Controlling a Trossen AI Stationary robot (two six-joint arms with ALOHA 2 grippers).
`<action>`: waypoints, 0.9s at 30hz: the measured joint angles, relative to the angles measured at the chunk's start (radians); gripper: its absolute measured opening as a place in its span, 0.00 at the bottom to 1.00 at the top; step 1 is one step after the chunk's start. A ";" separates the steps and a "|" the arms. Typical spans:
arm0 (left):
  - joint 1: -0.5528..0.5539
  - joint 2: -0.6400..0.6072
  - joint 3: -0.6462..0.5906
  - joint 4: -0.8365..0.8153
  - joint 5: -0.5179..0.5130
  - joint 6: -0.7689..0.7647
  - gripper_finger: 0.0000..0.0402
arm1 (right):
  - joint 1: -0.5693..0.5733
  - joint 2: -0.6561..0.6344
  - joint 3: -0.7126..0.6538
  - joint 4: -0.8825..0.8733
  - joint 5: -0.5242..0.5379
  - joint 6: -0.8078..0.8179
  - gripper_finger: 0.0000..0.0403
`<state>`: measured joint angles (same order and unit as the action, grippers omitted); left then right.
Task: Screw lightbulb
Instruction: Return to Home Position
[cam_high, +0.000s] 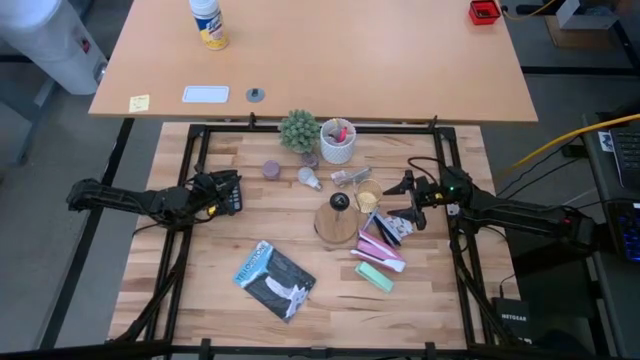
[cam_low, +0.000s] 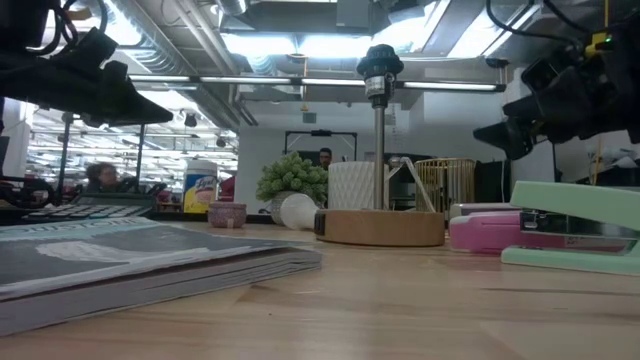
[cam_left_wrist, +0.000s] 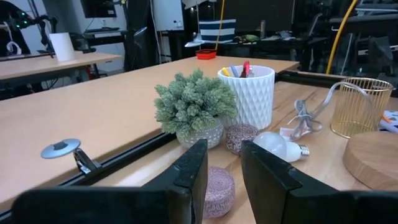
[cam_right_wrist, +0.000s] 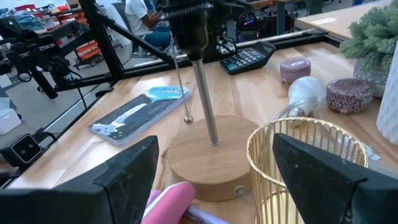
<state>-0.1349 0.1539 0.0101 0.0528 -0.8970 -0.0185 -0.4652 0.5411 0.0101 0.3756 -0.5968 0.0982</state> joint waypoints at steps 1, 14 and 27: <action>0.000 0.000 0.000 0.000 0.000 0.000 0.22 | 0.000 0.000 0.000 -0.006 0.000 0.000 0.80; 0.000 0.000 0.000 -0.001 0.000 0.000 0.22 | 0.000 0.000 -0.002 -0.086 0.000 0.001 0.80; 0.000 0.000 0.000 -0.001 0.000 0.000 0.22 | 0.000 0.000 -0.003 -0.096 -0.001 0.002 0.80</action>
<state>-0.1349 0.1539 0.0101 0.0515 -0.8972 -0.0185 -0.4652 0.5409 0.0074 0.2794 -0.5976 0.0998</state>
